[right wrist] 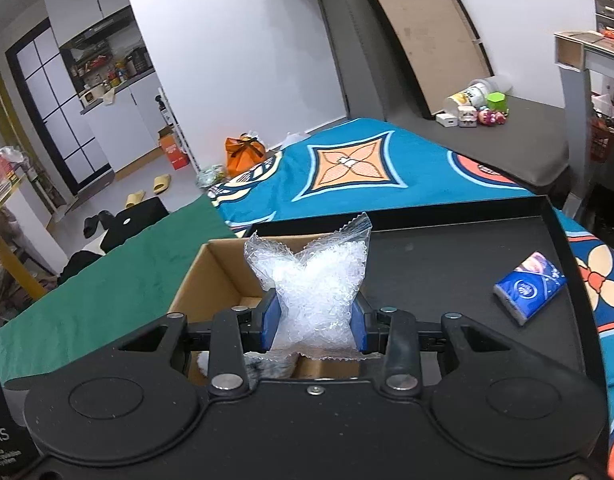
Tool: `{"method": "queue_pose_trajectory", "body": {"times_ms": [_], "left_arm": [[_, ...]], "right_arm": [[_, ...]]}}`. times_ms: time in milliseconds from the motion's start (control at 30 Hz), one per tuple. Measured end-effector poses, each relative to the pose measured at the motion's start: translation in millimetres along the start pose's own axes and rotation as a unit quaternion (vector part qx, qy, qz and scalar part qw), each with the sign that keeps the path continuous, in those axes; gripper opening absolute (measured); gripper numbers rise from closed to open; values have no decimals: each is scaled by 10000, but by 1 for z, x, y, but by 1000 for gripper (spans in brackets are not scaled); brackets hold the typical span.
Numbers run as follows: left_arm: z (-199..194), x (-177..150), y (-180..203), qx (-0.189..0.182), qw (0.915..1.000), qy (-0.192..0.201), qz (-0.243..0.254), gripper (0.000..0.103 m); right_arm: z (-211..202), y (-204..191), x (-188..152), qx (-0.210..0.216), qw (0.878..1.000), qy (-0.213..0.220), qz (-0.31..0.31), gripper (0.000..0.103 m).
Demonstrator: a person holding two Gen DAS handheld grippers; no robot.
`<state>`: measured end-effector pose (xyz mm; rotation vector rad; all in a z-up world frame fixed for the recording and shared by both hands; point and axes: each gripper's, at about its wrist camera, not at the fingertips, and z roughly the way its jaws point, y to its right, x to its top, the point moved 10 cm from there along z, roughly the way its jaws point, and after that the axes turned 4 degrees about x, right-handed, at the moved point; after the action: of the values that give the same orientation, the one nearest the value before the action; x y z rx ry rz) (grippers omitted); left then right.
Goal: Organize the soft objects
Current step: 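Carry the clear bag with the right tool and release it into the box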
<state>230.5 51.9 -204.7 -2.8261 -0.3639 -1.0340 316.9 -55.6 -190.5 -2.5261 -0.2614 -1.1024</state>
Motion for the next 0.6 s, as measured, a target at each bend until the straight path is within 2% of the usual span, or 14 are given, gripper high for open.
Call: {"method": "queue_pose_trajectory", "body": {"times_ms": [167,433,467,500,567,600], "left_arm": [[2,-3,-8,123,9999,38,-21,11],[1,-5,-11,72,9999,70,-93,8],[1,-5,-11,52,9999,75,-111,8],[0,-5,-11,53,9999,84,-105,8],[-1,-5,-11,56,9999,95,-103,8],[-1,-5,-11,45,9999,96,-107,8]], "right_arm": [[1,-13,-6,52,10000,-55,-12,36],[1,-27,-13,180,9997,-149,-20,39],[0,-29,-14,187,9996,-200,-10,45],[-1,-28,-15,188,9996,-230,-10,60],[-7,-25,-13,95,9999,-123,-24,72],[-11,-22,-11,23,10000,-56,-62,74]]}}
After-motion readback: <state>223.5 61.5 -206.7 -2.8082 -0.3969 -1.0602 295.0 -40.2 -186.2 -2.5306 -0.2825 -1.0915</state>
